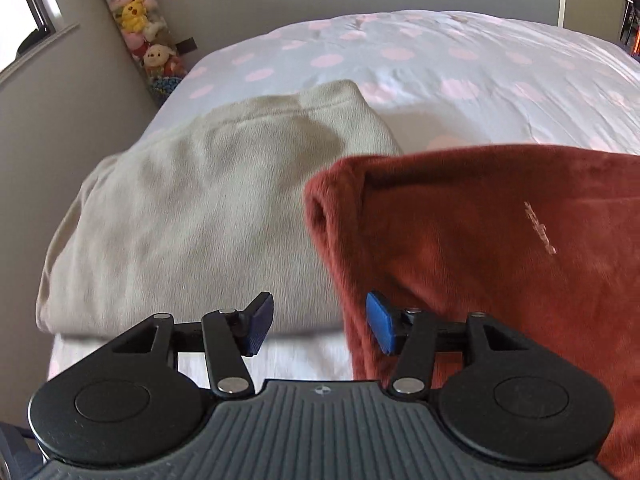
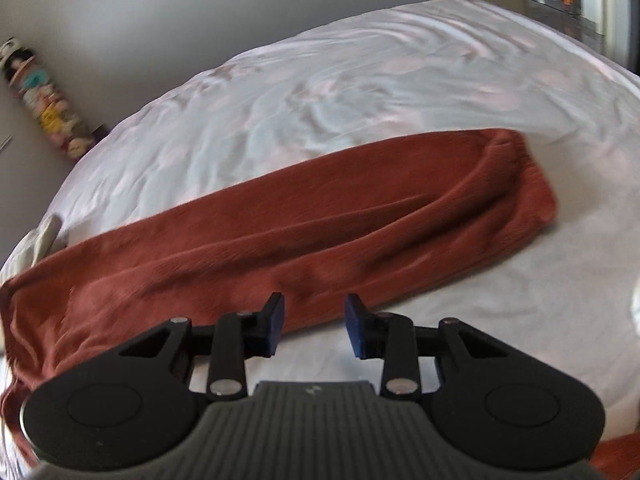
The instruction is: Fold clothes
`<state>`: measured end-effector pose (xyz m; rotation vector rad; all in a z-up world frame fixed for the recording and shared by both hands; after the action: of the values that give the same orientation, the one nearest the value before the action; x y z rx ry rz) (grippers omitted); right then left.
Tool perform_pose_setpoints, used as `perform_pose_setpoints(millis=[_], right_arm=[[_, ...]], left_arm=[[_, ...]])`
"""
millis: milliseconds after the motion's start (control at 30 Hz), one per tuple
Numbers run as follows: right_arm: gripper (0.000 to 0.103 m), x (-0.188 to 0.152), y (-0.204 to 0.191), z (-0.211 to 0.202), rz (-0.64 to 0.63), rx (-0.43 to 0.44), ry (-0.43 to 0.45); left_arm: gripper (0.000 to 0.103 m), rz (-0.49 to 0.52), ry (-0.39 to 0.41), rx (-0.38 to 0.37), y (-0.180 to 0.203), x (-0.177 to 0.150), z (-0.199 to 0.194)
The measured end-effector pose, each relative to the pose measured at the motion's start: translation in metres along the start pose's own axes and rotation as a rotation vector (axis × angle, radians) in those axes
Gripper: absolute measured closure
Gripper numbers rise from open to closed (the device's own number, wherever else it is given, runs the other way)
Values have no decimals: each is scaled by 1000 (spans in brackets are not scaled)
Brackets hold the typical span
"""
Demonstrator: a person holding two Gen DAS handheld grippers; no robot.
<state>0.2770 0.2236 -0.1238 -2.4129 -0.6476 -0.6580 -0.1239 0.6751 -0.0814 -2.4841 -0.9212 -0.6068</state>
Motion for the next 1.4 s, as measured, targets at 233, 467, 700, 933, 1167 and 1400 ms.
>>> perform_pose_setpoints(millis=[233,467,700,933,1167,1400], right_arm=[[66,-79,-128,28,-304,186,-130],[66,-130,-210,57,-527,271,-202],[66,-154,-248,89,-712,233,-236],[95,-148,-253,105,-773,190,-253],[97,-100,-243,131,-660,71,-156],[93,-99,-238,106,-622,70,-146]], left_arm=[[52,-16,-60,-70,-9,-60,-12],[52,-6,-100,-121,-18,-111,-21],[52,-31,-123,-185,-27,-147,-20],[52,-43,-124,-223,-28,-153,-14],[52,-44,-87,-249,-25,-139,-20],[52,41,-45,-296,-6,-121,-44]])
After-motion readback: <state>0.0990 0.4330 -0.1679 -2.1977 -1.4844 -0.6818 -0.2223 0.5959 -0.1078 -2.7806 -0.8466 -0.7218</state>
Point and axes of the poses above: each gripper's, at about its wrist camera, not at the fingertips, and z roughly the way its jaws point, y to its right, x to its top, the point moved 7 cm from there along z, roughly the way its jaws point, and after that the axes turned 4 degrees about z, right-handed, at the moved point
